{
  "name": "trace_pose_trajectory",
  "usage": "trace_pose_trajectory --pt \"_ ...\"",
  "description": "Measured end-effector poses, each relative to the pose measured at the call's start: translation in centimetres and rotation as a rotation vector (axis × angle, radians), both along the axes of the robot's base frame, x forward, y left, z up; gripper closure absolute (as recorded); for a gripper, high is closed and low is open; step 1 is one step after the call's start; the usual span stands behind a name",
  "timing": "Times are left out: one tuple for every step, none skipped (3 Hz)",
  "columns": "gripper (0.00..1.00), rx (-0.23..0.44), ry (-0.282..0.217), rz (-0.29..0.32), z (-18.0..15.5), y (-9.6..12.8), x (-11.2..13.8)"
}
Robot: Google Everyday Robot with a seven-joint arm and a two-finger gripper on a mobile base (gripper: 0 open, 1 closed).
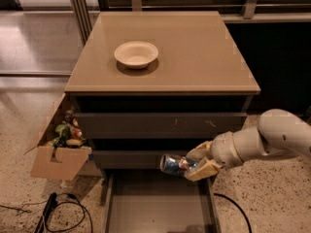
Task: Place redbull can into bottom drawer
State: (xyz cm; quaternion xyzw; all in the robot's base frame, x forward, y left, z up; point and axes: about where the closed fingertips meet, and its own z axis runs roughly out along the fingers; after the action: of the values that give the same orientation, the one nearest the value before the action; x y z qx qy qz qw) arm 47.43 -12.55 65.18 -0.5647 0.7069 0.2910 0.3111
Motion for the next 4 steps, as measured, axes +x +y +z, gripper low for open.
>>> trace_pose_trajectory --pt "1.0 0.003 0.01 -0.059 -4.4 1.3 -0.6" --pt "1.0 -0.019 0.012 -0.152 -8.5 1.5 -0.5" --pt "1.0 -0.02 0.006 -0.157 -8.5 1.5 -0.2" --pt "1.0 -0.026 0.028 -0.132 -11.6 3.5 -0.8"
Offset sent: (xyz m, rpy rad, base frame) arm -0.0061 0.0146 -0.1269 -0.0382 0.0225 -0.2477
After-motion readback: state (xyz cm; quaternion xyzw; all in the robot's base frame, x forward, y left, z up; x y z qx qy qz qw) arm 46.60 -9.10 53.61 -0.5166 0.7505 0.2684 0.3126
